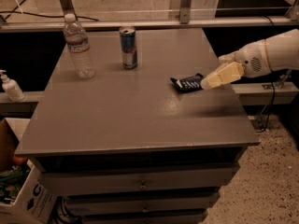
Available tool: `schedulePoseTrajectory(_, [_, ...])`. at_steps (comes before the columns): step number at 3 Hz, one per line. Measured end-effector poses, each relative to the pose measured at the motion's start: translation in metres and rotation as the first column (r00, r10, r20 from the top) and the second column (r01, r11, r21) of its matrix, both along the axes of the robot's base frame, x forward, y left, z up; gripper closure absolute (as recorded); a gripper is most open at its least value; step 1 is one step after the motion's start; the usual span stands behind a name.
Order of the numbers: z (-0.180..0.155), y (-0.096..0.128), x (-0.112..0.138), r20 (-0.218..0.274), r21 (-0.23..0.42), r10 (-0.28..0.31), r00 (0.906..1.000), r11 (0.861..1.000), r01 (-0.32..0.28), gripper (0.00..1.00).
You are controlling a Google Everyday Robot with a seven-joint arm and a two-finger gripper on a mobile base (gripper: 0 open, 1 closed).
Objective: Move rxbar blueberry near water bottle
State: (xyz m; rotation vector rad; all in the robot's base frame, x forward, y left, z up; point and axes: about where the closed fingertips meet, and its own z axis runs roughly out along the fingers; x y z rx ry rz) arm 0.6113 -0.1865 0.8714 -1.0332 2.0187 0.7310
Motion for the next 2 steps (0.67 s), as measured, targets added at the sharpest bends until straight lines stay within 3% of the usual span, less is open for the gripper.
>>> schedulePoseTrajectory(1, [0.008,0.016,-0.017,0.082,0.002,0.036,0.9960,0.999,-0.036,0.00])
schedulePoseTrajectory(2, [0.002,0.039,-0.028,0.203,-0.086,0.084,0.9755,0.994,-0.068,0.00])
